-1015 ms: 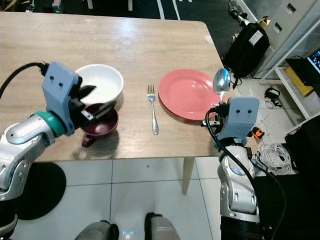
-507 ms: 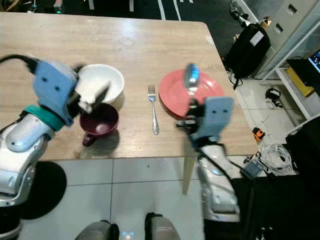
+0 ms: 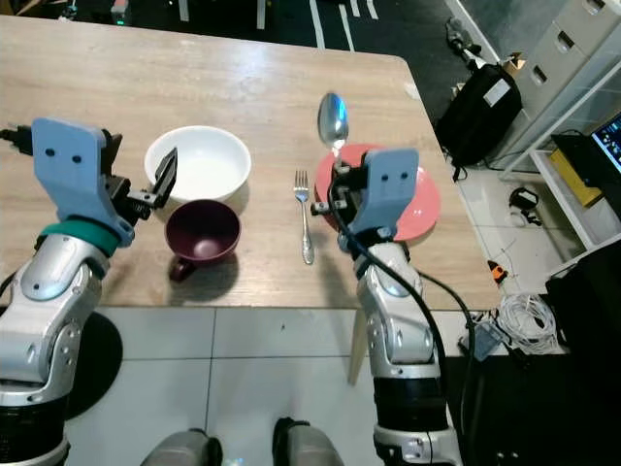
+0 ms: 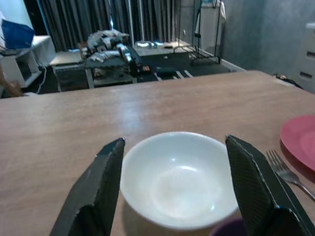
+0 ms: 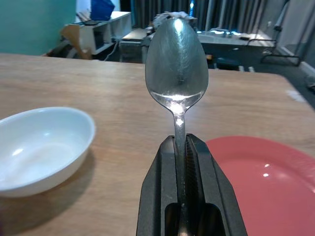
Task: Setting the table
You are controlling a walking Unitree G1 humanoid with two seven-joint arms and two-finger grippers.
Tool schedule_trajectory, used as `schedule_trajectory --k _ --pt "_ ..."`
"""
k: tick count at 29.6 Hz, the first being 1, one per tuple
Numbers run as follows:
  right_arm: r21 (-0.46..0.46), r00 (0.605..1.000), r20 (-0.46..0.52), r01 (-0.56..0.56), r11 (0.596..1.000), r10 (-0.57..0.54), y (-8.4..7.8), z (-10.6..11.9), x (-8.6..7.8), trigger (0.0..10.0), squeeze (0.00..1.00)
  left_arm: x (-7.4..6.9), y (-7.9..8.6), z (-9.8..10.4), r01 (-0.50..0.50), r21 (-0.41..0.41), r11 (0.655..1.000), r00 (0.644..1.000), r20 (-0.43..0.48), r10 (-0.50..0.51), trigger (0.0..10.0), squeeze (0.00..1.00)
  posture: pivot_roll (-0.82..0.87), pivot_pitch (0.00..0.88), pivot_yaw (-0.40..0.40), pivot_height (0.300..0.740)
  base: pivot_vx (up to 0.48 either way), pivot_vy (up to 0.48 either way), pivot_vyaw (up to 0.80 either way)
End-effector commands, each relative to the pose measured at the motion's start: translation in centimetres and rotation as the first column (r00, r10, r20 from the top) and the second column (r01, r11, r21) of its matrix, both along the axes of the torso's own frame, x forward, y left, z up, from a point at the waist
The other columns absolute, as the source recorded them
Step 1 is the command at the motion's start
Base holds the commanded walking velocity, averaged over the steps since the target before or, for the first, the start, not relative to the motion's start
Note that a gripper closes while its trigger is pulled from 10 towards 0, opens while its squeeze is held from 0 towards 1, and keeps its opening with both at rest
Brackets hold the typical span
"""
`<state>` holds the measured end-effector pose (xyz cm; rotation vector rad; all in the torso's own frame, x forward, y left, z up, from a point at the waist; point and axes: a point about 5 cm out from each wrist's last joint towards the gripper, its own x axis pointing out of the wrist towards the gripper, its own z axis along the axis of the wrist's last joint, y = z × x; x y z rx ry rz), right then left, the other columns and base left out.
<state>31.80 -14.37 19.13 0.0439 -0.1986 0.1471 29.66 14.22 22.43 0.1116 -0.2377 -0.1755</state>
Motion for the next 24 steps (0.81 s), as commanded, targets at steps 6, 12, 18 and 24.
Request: schedule_trajectory --k 6,12,18,24 --pt "-0.021 0.994 -0.033 0.108 0.994 -0.109 -2.5 -0.9 -0.2 10.0 0.0 1.1 -0.6 -0.6 0.066 0.044 0.997 0.997 -0.03 -0.065 10.0 0.0 0.07 0.008 -0.011 0.74 0.0 0.0 0.0" --pt "-0.012 0.982 -0.062 0.179 0.984 -0.18 -4.2 -1.7 -1.0 10.0 0.0 1.6 -1.6 -1.3 0.067 -0.001 0.998 0.996 -0.063 -0.067 10.0 0.0 0.05 0.005 -0.014 0.74 0.0 0.0 0.0" --pt "0.002 0.983 -0.067 0.171 0.985 -0.17 -3.8 -1.9 -0.6 10.0 0.0 1.6 -1.9 -1.5 0.033 -0.035 0.999 0.997 -0.067 -0.035 10.0 0.0 0.05 0.007 -0.021 0.74 0.0 0.0 0.0" --pt "0.008 0.983 -0.066 0.17 0.985 -0.169 -3.6 -1.9 -0.4 10.0 0.0 1.8 -2.0 -1.6 0.032 -0.042 0.999 0.997 -0.062 -0.034 10.0 0.0 0.04 0.011 -0.019 0.74 0.0 0.0 0.0"
